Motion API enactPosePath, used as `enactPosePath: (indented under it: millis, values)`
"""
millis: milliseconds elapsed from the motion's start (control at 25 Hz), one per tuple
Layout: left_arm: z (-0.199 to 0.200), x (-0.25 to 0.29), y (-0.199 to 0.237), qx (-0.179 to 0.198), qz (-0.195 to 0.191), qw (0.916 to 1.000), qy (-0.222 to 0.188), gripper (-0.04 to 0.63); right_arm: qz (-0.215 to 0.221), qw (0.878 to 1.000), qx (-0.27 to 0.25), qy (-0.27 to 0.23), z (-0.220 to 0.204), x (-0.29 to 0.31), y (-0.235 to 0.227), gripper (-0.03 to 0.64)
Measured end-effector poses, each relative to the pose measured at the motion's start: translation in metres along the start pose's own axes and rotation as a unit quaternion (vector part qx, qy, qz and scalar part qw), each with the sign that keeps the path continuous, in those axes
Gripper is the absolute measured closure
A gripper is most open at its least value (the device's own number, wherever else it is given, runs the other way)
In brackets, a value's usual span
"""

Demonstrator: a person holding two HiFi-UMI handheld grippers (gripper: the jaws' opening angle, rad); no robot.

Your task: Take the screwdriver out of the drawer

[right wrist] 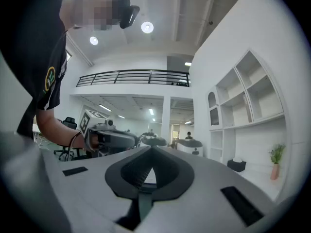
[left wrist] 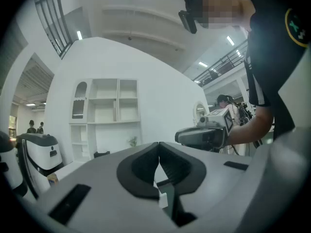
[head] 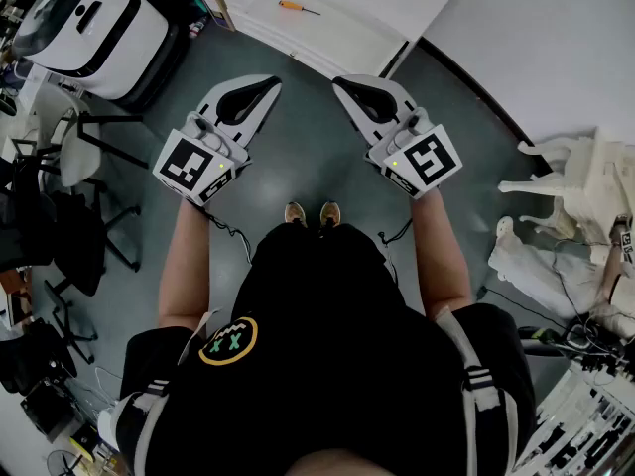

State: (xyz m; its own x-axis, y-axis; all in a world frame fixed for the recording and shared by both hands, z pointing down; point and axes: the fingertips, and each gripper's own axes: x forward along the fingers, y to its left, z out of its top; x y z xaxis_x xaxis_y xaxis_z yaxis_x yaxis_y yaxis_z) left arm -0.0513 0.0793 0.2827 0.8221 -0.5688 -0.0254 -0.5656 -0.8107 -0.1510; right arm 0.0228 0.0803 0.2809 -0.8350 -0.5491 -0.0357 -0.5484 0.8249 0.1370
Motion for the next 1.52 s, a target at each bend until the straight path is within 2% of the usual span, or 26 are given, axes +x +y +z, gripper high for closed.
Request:
enactPosePath:
  millis: [840, 1120, 1520]
  values:
    - [-0.002, 0.013, 0.011, 0.0, -0.001, 1.0, 0.001, 0.575, -0.018, 1.0, 0.013, -0.007, -0.002, 0.003, -0.022, 0.579]
    - [-0.001, 0.015, 0.014, 0.001, -0.001, 1.0, 0.001, 0.575, -0.015, 1.0, 0.016, -0.007, -0.001, 0.004, -0.024, 0.511]
    - [-0.001, 0.017, 0.014, 0.002, -0.002, 1.0, 0.002, 0.575, -0.006, 1.0, 0.015, -0.003, -0.003, 0.003, -0.024, 0.324]
